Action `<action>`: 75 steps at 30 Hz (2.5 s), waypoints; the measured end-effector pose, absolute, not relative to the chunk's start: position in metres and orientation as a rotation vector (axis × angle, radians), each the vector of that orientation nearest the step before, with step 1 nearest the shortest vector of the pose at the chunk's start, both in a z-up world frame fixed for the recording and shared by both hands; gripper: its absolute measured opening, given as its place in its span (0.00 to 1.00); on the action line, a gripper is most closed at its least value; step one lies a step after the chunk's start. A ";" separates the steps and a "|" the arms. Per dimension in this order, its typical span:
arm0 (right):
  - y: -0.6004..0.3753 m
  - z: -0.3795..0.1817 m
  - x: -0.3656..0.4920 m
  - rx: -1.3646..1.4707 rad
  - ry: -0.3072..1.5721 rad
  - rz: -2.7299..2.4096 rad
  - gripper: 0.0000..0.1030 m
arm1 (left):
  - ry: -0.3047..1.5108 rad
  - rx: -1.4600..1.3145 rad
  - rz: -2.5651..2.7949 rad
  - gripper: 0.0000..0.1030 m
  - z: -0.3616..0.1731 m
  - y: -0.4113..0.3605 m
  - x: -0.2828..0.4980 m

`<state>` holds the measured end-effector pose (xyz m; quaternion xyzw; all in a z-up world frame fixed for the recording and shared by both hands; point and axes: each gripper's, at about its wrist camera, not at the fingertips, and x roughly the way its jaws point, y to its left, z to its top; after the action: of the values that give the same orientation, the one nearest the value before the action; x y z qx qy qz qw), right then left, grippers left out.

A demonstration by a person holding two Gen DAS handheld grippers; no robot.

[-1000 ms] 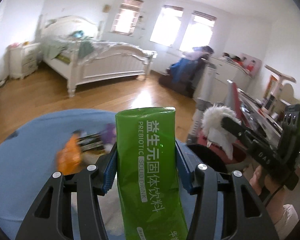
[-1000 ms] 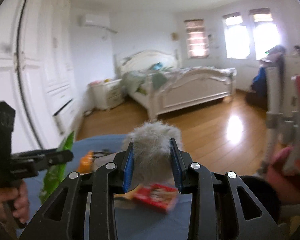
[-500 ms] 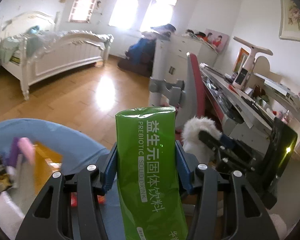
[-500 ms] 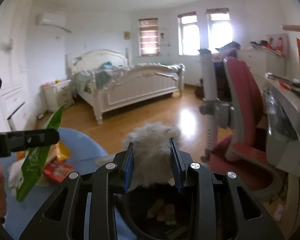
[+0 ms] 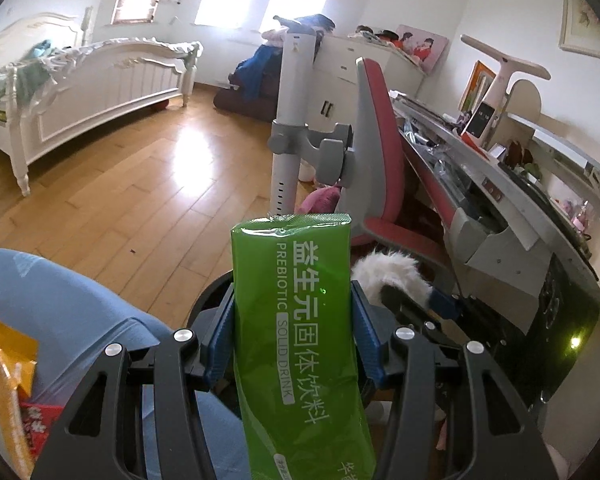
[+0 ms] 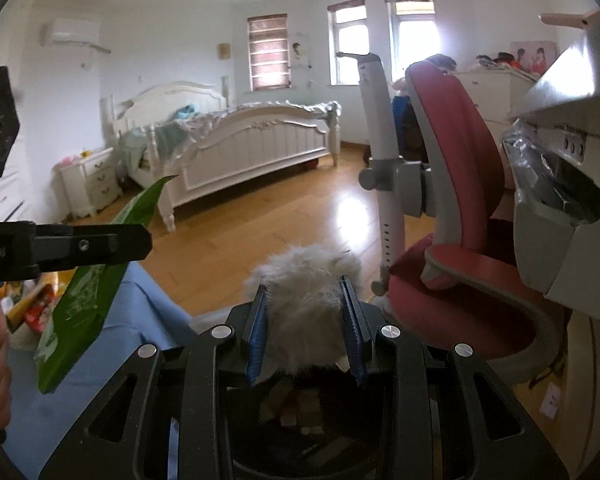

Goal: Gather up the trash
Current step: 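Carry the green sachet and fluffy ball to the bin and release both, then grasp the orange snack bag with the left tool while the right tool grasps the black battery card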

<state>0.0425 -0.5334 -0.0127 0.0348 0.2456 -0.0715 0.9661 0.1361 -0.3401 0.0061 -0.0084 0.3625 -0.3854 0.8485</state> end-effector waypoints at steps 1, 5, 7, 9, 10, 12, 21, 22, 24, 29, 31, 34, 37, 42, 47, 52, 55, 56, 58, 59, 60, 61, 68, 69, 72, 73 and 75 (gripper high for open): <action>-0.534 -0.014 0.044 0.070 0.498 -0.145 0.32 | 0.766 -0.015 -0.812 0.51 0.005 -0.343 0.137; -0.537 -0.021 0.049 0.071 0.510 -0.148 0.33 | 0.783 -0.011 -0.811 0.51 0.000 -0.350 0.144; -0.538 -0.025 0.053 0.069 0.525 -0.154 0.38 | 0.792 -0.006 -0.807 0.54 -0.002 -0.356 0.147; -0.539 -0.028 0.055 0.065 0.535 -0.164 0.49 | 0.793 0.015 -0.791 0.71 -0.002 -0.362 0.151; -0.539 -0.028 0.055 0.063 0.534 -0.169 0.61 | 0.787 0.020 -0.778 0.88 -0.001 -0.363 0.152; -0.540 -0.029 0.053 0.053 0.523 -0.186 0.75 | 0.757 0.012 -0.755 0.94 0.004 -0.361 0.152; -0.532 -0.031 0.045 0.099 0.542 -0.176 0.78 | 0.752 -0.019 -0.733 0.94 0.016 -0.330 0.142; -0.527 -0.031 0.045 0.097 0.547 -0.161 0.78 | 0.748 -0.029 -0.723 0.94 0.018 -0.322 0.140; -0.514 -0.028 0.046 0.095 0.550 -0.127 0.78 | 0.740 -0.052 -0.693 0.94 0.022 -0.299 0.136; -0.474 -0.018 0.050 0.098 0.557 -0.020 0.78 | 0.713 -0.106 -0.578 0.94 0.027 -0.228 0.127; -0.454 -0.012 0.053 0.097 0.562 0.028 0.78 | 0.705 -0.126 -0.508 0.94 0.027 -0.189 0.124; -0.419 -0.001 0.058 0.084 0.570 0.115 0.78 | 0.690 -0.150 -0.403 0.94 0.026 -0.132 0.120; -0.380 0.010 0.064 0.080 0.580 0.225 0.78 | 0.688 -0.184 -0.298 0.94 0.020 -0.079 0.121; -0.311 0.025 0.082 0.081 0.628 0.394 0.78 | 0.779 -0.191 -0.234 0.93 -0.011 -0.024 0.148; -0.242 0.031 0.106 0.014 0.704 0.501 0.78 | 0.889 -0.192 -0.290 0.49 -0.042 -0.006 0.176; -0.188 0.028 0.133 -0.072 0.773 0.514 0.78 | 0.861 -0.258 -0.329 0.36 -0.047 0.018 0.166; -0.154 0.019 0.151 -0.134 0.824 0.521 0.78 | 0.817 -0.319 -0.333 0.35 -0.043 0.036 0.156; -0.141 0.015 0.156 -0.158 0.834 0.525 0.78 | 0.807 -0.326 -0.331 0.35 -0.041 0.039 0.154; -0.113 0.003 0.164 -0.218 0.867 0.542 0.78 | 0.787 -0.345 -0.335 0.35 -0.036 0.048 0.148; -0.098 -0.003 0.169 -0.251 0.886 0.548 0.78 | 0.777 -0.348 -0.327 0.35 -0.035 0.051 0.145; -0.091 -0.011 0.174 -0.275 0.903 0.551 0.78 | 0.761 -0.360 -0.318 0.35 -0.032 0.055 0.142; -0.081 -0.019 0.177 -0.298 0.922 0.549 0.78 | 0.748 -0.375 -0.308 0.35 -0.029 0.060 0.137; -0.057 -0.038 0.187 -0.378 0.939 0.479 0.54 | 0.717 -0.430 -0.268 0.35 -0.027 0.083 0.121; -0.061 -0.037 0.188 -0.347 0.947 0.491 0.46 | 0.719 -0.436 -0.266 0.35 -0.028 0.084 0.120; -0.069 -0.028 0.185 -0.296 0.925 0.507 0.32 | 0.714 -0.450 -0.273 0.35 -0.028 0.083 0.120; -0.079 -0.025 0.185 -0.281 0.918 0.513 0.25 | 0.712 -0.449 -0.276 0.35 -0.027 0.082 0.120; -0.092 -0.015 0.176 -0.222 0.910 0.554 0.22 | 0.707 -0.445 -0.286 0.35 -0.024 0.078 0.118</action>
<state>0.1763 -0.0917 -0.0154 -0.1054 0.4331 0.2635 0.8555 0.1179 0.0783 -0.0244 -0.2152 0.3420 -0.1384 0.9042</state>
